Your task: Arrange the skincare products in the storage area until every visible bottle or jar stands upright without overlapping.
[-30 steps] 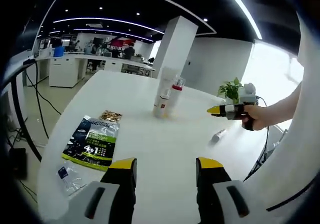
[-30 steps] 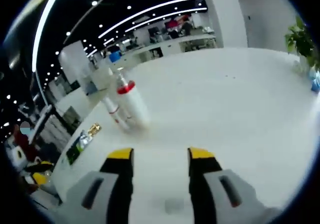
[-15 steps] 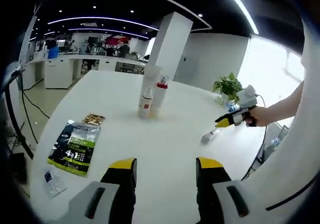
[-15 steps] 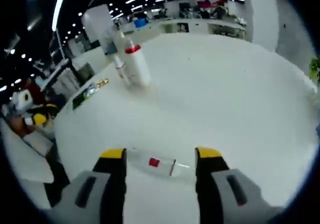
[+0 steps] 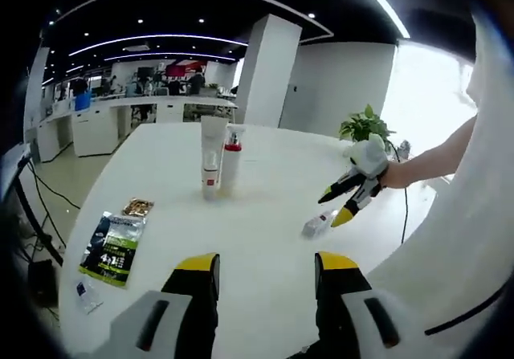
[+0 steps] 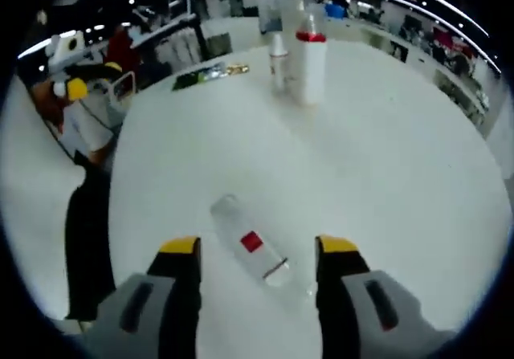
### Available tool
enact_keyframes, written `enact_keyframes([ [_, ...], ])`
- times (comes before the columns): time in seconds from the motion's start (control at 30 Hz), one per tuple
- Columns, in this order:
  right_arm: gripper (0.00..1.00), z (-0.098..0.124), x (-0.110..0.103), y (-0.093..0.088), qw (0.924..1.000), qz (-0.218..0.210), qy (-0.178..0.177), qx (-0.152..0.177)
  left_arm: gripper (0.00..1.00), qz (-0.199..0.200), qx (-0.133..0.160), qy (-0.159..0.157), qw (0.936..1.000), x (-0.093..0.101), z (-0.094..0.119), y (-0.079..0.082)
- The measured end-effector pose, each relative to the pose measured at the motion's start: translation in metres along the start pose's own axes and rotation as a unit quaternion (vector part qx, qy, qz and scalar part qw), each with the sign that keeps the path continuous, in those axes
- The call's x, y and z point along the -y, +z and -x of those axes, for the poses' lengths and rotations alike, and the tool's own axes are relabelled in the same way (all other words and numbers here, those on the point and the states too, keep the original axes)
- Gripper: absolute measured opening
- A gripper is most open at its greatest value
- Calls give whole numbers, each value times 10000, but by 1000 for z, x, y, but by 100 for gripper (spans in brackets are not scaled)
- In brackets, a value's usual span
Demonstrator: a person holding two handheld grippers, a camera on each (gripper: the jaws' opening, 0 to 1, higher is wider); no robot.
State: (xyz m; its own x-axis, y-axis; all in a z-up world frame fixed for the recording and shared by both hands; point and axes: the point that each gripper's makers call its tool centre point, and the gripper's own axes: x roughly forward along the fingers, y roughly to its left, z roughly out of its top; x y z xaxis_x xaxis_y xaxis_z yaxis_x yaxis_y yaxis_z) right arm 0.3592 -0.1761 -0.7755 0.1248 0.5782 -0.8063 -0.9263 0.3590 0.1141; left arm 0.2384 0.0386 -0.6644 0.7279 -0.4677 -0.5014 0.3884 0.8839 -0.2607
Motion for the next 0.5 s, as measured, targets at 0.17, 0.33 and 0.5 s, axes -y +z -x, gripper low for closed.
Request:
enact_keyframes([
  [0.17, 47, -12, -15, -5, 9964, 651, 476, -253, 49, 31, 18, 266, 9996, 13, 9, -3],
  [0.33, 33, -17, -16, -10, 9904, 1121, 658, -467, 49, 72, -11, 489, 9988, 25, 19, -13],
  [0.5, 27, -21, -13, -18, 9845, 1425, 705, -741, 49, 390, 68, 739, 9965, 38, 27, -26],
])
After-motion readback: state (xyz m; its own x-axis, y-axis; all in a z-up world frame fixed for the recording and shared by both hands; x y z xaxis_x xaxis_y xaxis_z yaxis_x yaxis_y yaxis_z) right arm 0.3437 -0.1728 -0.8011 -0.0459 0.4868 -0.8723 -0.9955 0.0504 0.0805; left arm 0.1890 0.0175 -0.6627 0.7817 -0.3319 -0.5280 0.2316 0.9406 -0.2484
